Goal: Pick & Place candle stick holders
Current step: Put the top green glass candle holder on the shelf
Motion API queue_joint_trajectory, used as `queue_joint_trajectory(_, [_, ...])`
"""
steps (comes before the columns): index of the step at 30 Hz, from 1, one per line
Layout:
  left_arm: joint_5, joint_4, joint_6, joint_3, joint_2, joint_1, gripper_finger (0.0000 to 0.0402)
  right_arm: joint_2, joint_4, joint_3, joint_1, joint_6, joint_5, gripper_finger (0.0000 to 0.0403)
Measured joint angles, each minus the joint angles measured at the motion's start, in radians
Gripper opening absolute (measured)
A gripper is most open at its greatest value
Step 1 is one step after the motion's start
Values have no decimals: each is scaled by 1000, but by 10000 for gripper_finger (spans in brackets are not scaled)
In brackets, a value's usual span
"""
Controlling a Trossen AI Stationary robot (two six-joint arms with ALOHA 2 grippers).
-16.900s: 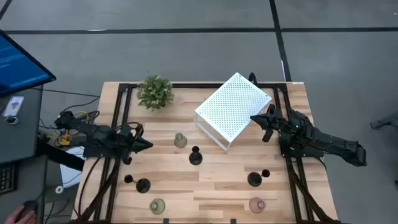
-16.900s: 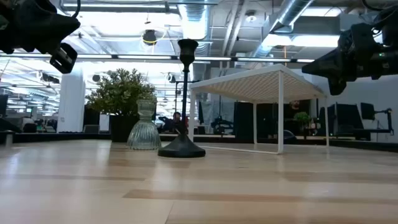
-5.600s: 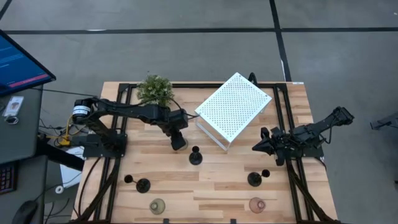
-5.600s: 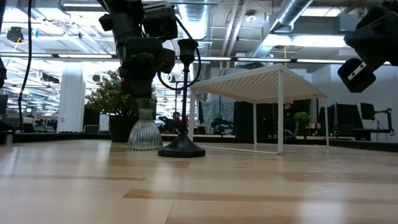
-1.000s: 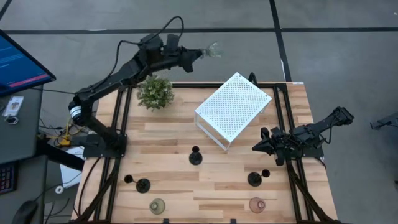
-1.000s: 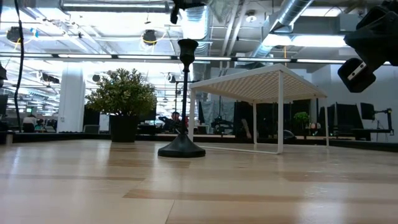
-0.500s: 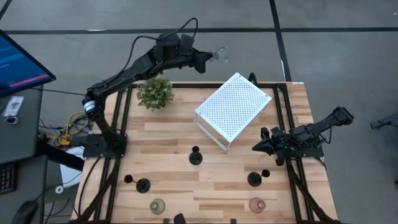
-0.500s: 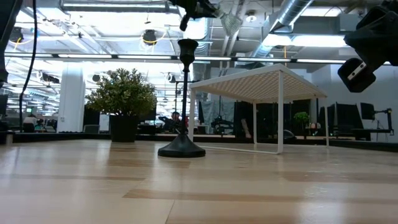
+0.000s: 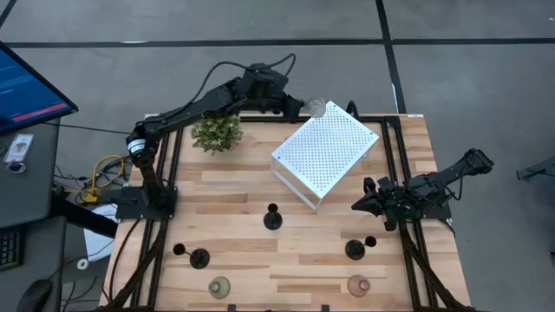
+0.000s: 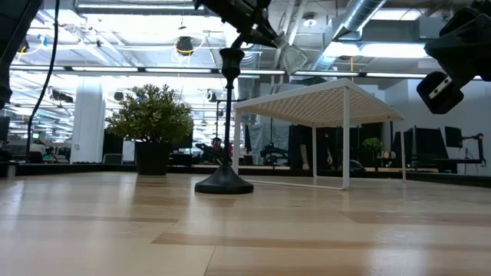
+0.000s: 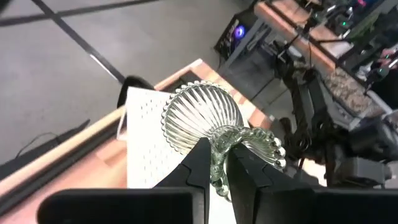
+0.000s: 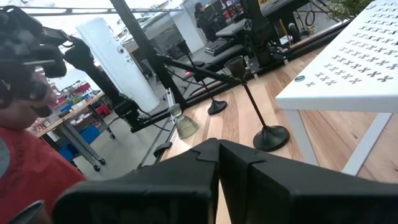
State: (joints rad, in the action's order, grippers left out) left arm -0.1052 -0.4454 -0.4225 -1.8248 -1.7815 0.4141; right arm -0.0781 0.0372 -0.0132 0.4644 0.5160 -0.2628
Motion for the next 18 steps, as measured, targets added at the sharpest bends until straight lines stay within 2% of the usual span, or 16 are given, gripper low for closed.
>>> queue_joint_trajectory(3, [7,-14,0,-3,-13,-1,30,0,0,0,0,0,0,1])
queue_joint_trajectory(9, [34,-61,-7,-96,-65,27,30,0,0,0,0,0,0,1])
queue_joint_trajectory(13, [33,-92,-4,-145,-102,3,30,0,0,0,0,0,0,1])
queue_joint_trajectory(18, [30,-122,-2,-146,-138,-30,30,0,0,0,0,0,0,1])
